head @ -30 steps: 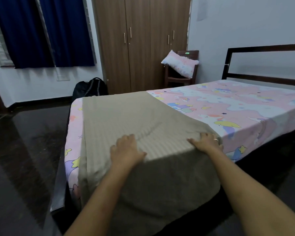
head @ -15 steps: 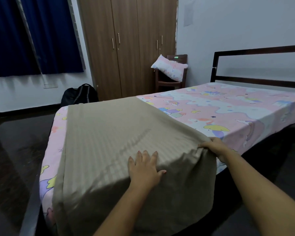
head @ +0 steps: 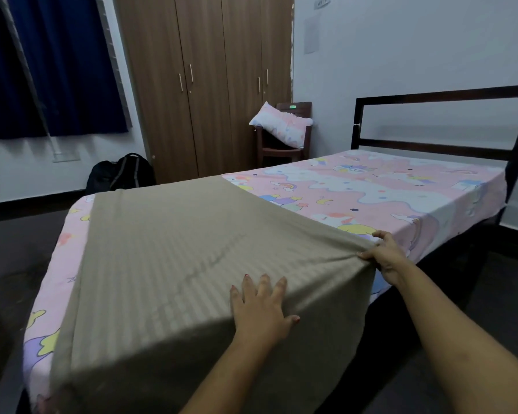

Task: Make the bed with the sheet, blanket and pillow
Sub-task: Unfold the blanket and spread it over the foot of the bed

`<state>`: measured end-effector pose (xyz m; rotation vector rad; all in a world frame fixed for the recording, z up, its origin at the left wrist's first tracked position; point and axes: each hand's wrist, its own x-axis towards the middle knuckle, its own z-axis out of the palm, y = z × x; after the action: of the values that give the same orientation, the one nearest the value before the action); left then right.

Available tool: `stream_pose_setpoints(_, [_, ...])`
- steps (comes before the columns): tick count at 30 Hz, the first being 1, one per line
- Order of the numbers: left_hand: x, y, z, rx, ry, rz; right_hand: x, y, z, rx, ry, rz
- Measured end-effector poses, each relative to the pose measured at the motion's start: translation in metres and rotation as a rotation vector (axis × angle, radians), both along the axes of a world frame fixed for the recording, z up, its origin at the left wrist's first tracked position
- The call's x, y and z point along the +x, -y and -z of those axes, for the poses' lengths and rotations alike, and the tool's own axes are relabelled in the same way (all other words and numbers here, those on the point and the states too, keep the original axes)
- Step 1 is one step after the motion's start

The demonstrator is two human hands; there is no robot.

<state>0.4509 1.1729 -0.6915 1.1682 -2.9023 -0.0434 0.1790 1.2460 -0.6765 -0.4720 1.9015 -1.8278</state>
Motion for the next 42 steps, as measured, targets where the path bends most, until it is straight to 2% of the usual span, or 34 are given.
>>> stream_pose_setpoints(3, [-0.005, -0.008, 0.002, 0.005, -0.001, 0.053, -0.001, -0.006, 0.010, 0.042, -0.078, 0.082])
stream_pose_setpoints(6, [-0.011, -0.014, 0.002, 0.007, 0.009, 0.099, 0.000, -0.012, 0.029, 0.227, -0.086, -0.004])
stream_pose_setpoints(8, [-0.014, -0.018, 0.002, 0.013, -0.012, 0.124, -0.005, -0.014, 0.037, 0.358, -0.170, -0.053])
stream_pose_setpoints(12, [-0.015, -0.020, -0.001, 0.037, -0.107, 0.186, -0.018, -0.016, 0.027, 0.467, -0.370, 0.096])
stream_pose_setpoints(16, [-0.005, -0.014, -0.008, 0.089, -0.209, 0.232, -0.001, -0.010, 0.030, 0.907, -0.448, 0.176])
stream_pose_setpoints(18, [0.003, -0.006, -0.010, 0.168, -0.323, 0.249, 0.021, 0.001, 0.029, 1.037, -0.558, 0.183])
stream_pose_setpoints(21, [0.021, 0.015, -0.018, 0.199, -0.562, 0.173, 0.062, 0.034, 0.012, 0.867, -0.858, 0.153])
stream_pose_setpoints(24, [0.050, 0.044, -0.026, 0.132, -0.676, -0.030, 0.134, 0.078, -0.010, 0.579, -1.057, -0.031])
stream_pose_setpoints(27, [0.091, 0.073, -0.023, 0.084, -0.585, -0.302, 0.224, 0.112, -0.016, 0.403, -1.200, -0.402])
stream_pose_setpoints(29, [0.121, 0.080, -0.017, 0.038, -0.436, -0.429, 0.279, 0.124, -0.006, 0.351, -1.240, -0.660])
stream_pose_setpoints(31, [0.139, 0.081, -0.010, -0.049, -0.328, -0.448, 0.308, 0.126, 0.008, 0.353, -1.259, -0.740])
stream_pose_setpoints(34, [0.144, 0.081, -0.005, -0.097, -0.307, -0.423, 0.294, 0.127, 0.024, 0.418, -1.382, -0.720])
stream_pose_setpoints(36, [0.141, 0.080, -0.006, -0.090, -0.269, -0.419, 0.262, 0.120, 0.025, 0.460, -1.400, -0.727])
stream_pose_setpoints(39, [0.142, 0.079, -0.005, -0.069, -0.239, -0.409, 0.186, 0.103, 0.026, 0.576, -1.286, -0.601])
stream_pose_setpoints(42, [0.145, 0.077, -0.003, -0.039, -0.221, -0.412, 0.089, 0.070, 0.027, 0.820, -1.161, -0.411])
